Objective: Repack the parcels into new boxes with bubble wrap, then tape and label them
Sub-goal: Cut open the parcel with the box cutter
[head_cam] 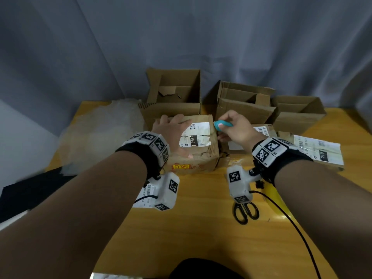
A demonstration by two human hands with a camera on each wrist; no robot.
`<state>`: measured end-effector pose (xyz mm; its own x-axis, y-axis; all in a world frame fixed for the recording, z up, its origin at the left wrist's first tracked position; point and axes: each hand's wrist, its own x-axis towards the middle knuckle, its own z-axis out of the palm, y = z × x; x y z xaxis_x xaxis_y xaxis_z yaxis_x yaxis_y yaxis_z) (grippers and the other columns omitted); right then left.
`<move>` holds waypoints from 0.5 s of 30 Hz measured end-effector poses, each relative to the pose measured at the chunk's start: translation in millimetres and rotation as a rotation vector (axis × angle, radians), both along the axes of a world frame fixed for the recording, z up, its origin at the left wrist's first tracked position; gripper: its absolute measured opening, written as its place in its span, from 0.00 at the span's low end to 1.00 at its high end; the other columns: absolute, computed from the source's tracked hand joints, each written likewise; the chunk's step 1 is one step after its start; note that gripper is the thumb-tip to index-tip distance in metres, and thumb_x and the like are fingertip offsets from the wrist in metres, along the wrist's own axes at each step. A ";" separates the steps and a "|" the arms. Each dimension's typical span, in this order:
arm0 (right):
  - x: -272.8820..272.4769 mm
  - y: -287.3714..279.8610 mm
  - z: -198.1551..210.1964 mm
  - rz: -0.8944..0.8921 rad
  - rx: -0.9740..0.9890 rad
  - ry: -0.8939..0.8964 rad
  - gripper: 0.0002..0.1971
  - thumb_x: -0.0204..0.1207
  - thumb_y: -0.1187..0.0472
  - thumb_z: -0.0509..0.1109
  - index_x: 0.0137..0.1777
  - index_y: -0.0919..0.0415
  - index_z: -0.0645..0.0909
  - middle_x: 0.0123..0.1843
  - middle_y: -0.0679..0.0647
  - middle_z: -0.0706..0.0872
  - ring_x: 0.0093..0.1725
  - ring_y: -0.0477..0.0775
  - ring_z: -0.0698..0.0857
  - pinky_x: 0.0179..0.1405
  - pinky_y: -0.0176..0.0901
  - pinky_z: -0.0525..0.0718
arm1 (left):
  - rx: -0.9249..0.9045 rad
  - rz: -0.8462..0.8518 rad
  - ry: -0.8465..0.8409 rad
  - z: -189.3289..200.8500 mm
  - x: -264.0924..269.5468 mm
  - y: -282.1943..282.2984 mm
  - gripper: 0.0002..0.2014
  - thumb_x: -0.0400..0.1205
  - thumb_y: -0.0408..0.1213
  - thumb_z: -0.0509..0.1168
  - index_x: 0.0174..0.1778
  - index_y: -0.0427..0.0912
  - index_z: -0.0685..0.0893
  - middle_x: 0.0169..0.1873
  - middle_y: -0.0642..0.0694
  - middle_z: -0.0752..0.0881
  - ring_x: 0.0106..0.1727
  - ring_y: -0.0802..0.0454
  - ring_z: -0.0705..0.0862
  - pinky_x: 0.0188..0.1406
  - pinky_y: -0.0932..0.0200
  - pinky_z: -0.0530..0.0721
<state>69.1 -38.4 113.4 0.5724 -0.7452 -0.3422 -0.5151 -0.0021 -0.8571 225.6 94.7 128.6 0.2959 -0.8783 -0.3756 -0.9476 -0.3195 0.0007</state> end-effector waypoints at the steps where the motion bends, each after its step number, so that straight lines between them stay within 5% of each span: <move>1: -3.9 2.4 0.8 0.017 0.024 -0.013 0.06 0.82 0.66 0.64 0.57 0.61 0.76 0.48 0.59 0.85 0.43 0.56 0.89 0.44 0.46 0.90 | 0.003 0.000 -0.003 0.2 -0.2 -0.6 0.55 0.64 0.68 0.71 0.82 0.58 0.50 0.81 0.52 0.53 0.76 0.37 0.59 0.73 0.37 0.62; 6: -15.6 7.5 -0.1 0.062 0.073 -0.024 0.03 0.82 0.67 0.65 0.52 0.60 0.75 0.44 0.64 0.86 0.36 0.53 0.88 0.37 0.42 0.90 | 0.002 -0.005 -0.030 -0.2 -1.6 -1.6 0.55 0.64 0.69 0.71 0.82 0.58 0.50 0.80 0.52 0.55 0.75 0.37 0.60 0.72 0.37 0.65; 12: -30.9 12.1 2.7 0.163 0.019 0.096 0.06 0.81 0.67 0.67 0.45 0.55 0.76 0.41 0.66 0.86 0.35 0.57 0.87 0.43 0.54 0.90 | 0.035 0.000 -0.046 -0.5 -1.8 -5.7 0.54 0.66 0.69 0.70 0.82 0.57 0.48 0.80 0.51 0.54 0.75 0.36 0.59 0.72 0.38 0.64; 15: -33.6 13.8 11.0 0.240 -0.070 0.170 0.09 0.81 0.67 0.67 0.43 0.52 0.75 0.41 0.62 0.85 0.33 0.55 0.86 0.38 0.51 0.89 | 0.041 -0.001 -0.052 -0.2 -2.2 -5.4 0.54 0.66 0.69 0.69 0.83 0.57 0.48 0.80 0.51 0.53 0.75 0.35 0.59 0.72 0.38 0.65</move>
<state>35.4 -24.6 124.3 0.6740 -0.6203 -0.4011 -0.6291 -0.1973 -0.7519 223.4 89.3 128.4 0.3153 -0.8625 -0.3959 -0.9462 -0.3177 -0.0614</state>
